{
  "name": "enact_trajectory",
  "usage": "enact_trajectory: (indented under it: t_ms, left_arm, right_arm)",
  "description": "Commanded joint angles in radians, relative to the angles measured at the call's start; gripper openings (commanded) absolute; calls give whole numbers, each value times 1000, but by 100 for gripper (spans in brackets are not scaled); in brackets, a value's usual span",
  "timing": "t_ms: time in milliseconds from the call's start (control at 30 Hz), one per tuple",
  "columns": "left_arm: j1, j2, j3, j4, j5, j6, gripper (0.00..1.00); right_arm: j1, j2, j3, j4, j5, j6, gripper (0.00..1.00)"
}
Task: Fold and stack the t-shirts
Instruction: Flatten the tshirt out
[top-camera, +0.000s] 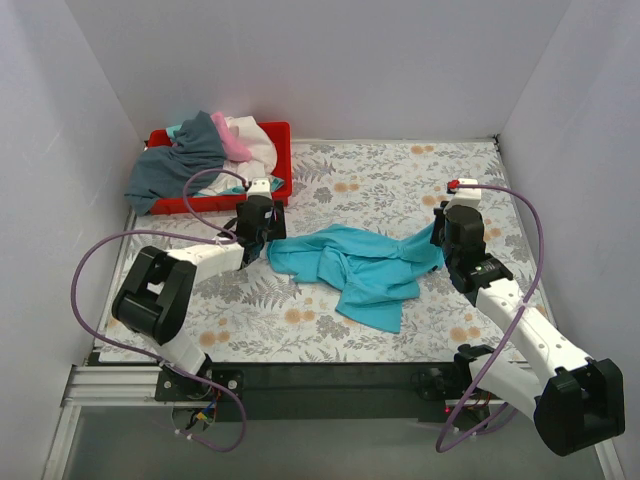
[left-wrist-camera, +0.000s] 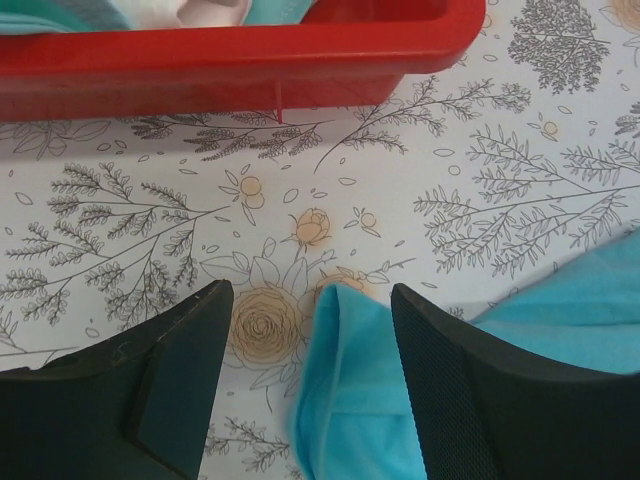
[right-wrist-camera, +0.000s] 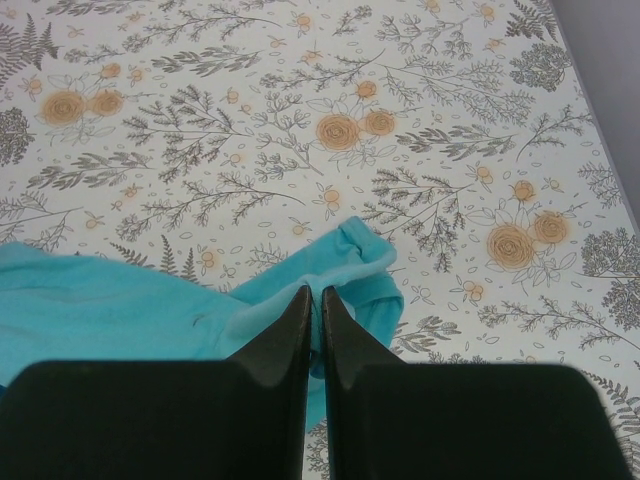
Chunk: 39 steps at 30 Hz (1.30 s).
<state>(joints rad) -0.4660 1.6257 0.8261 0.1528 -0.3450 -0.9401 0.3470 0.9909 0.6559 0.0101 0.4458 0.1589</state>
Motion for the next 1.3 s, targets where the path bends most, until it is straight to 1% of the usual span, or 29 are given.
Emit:
enact_trajectory:
  t_ms: [0,233,333,467,667,800,833,867,933,1000,1100,1233,1267]
  left_arm:
    - [24,40,38,30,57,20,59]
    - [46,69,25,68,169,4,57]
    - [53,86,31,67,176,1,57]
    - [66,105,39,53,181,-8,49]
    - [67,132,59,30,179,-9,46]
    - [67,140,62,33,199,-6,36]
    - [69,140,61,37,205,-3,26]
    - [69,140,59,44,215,-2,20]
    - [69,135,59,48,230,0,0]
    - [69,126,62,45,221,1,0]
    - [72,64,67,30,160,4,0]
    - [86,-88,79,21,121,23,0]
    - [93,-157,82,27,117,30,0]
  right_arm:
    - [-5,9,-6,56,5,10,1]
    - [-9,9,-10,56,10,10,1]
    - [-9,6,-13,56,11,10,1]
    - [-11,-1,-19,56,13,11,1]
    - [-14,-11,-24,56,16,11,1]
    - [-19,-15,-30,56,16,11,1]
    - [-17,-17,-30,56,17,11,1]
    - [-20,-18,-32,54,18,11,1]
    - [-25,-20,-27,56,22,10,1]
    - [-28,-21,-9,53,22,1,1]
    - [-32,-34,36,31,39,-12,1]
    - [-33,-73,119,-4,74,-38,1]
    - [-32,-86,135,-7,79,-45,1]
